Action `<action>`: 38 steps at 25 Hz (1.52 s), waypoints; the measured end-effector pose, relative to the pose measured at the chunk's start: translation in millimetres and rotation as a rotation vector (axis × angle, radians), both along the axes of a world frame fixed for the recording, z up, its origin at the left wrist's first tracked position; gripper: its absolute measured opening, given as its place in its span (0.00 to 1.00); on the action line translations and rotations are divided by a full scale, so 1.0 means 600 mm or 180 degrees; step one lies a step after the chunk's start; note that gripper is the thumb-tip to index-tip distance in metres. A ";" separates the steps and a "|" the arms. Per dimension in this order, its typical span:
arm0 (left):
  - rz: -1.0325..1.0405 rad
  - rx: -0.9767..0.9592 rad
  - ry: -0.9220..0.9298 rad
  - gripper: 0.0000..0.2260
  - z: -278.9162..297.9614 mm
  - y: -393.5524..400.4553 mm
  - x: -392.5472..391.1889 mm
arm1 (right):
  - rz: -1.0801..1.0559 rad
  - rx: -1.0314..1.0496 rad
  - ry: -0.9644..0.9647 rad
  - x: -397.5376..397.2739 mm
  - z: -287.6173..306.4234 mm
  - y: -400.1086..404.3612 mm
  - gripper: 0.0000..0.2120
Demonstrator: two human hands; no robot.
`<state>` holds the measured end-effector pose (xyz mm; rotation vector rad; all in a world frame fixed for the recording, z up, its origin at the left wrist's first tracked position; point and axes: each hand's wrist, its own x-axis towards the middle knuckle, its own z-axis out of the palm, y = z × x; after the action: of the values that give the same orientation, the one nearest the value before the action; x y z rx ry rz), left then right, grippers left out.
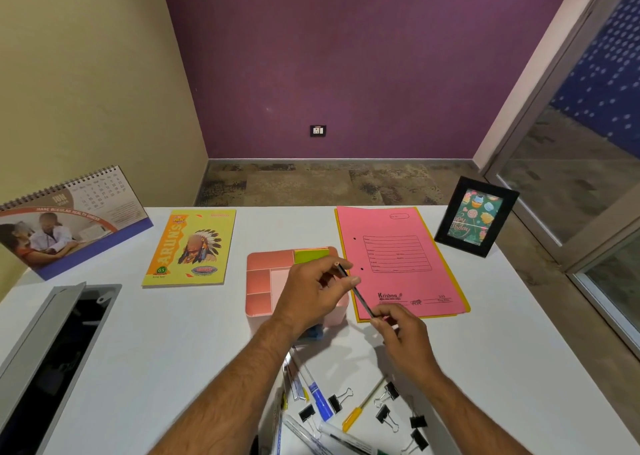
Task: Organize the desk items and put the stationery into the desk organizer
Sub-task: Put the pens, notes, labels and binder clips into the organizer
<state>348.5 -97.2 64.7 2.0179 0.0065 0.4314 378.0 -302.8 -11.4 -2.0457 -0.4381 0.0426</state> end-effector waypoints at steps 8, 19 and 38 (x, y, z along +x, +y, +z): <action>0.1040 0.0317 -0.0341 0.04 0.006 0.032 0.008 | 0.1486 -0.2312 -0.0416 0.002 -0.053 -0.073 0.14; 0.1008 0.1254 0.1034 0.10 -0.047 0.027 0.014 | 0.1824 -0.2571 -0.0791 -0.008 -0.085 -0.103 0.13; -0.0178 0.0396 0.0298 0.12 -0.003 0.045 -0.002 | -0.0020 -0.0168 0.0214 0.002 -0.007 -0.015 0.09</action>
<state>347.0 -70.1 63.0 2.1538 -0.0194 0.3080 379.1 -311.5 -15.6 -2.0908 -0.3924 0.1198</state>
